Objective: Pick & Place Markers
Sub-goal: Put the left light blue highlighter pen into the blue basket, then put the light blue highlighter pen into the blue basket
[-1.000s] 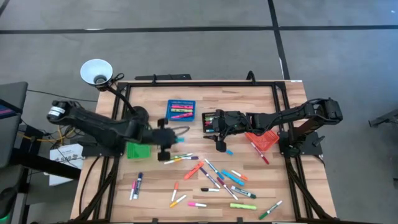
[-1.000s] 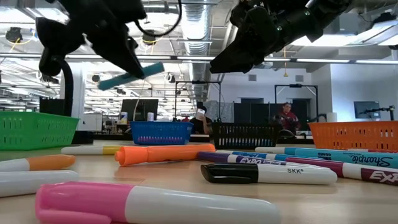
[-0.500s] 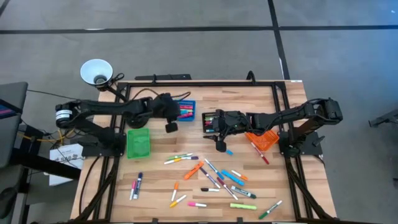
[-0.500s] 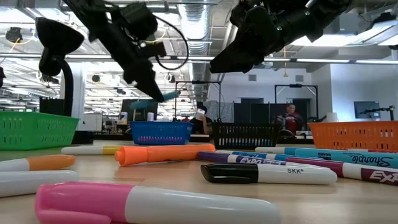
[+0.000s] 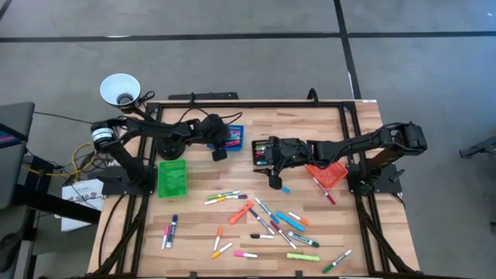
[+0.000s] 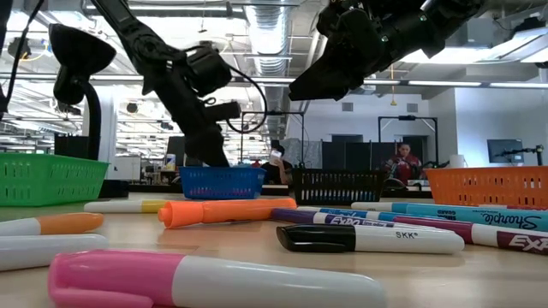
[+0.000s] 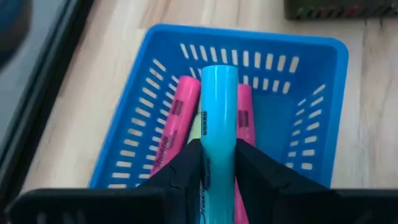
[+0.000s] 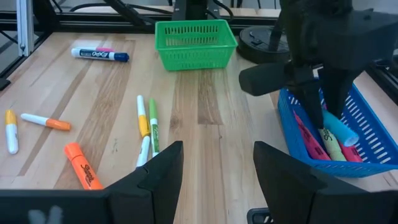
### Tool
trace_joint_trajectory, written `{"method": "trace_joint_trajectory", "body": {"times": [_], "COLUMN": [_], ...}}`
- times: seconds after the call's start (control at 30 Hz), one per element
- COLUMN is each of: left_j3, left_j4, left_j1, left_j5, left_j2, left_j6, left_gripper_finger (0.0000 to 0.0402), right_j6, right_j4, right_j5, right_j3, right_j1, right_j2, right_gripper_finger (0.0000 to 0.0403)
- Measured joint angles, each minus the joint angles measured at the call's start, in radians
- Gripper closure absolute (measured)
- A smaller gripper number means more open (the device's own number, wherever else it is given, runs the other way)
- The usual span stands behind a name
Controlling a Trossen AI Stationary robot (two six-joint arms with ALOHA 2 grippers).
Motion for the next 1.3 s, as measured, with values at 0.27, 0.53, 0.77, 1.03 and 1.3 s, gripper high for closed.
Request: {"method": "trace_joint_trajectory", "body": {"times": [0.27,0.53,0.77,1.03,1.3], "left_j3": [0.000,0.000,0.000,0.000,0.002], "left_j4": [0.004,0.004,0.009,0.016,0.007], "left_j1": [-0.004,-0.006,-0.006,-0.092,-0.248], "left_j5": [0.015,0.050,0.041,-0.082,-0.008], "left_j2": [-0.002,-0.002,-0.002,-0.124,-0.408], "left_j6": [0.003,0.001,0.000,-0.047,-0.238], "left_gripper_finger": [0.0297,0.0244,0.0219,0.0232,0.0249], "right_j6": [0.000,0.000,0.000,0.000,0.024], "right_j4": [0.000,0.000,0.000,0.000,-0.001], "right_j5": [0.000,0.000,0.000,0.000,0.003], "right_j3": [0.000,0.000,0.000,0.000,0.000], "right_j1": [0.000,0.000,0.000,0.000,0.000], "right_j2": [0.000,0.000,0.000,0.000,0.000], "right_gripper_finger": [0.0214,0.0214,0.0214,0.0214,0.0214]}}
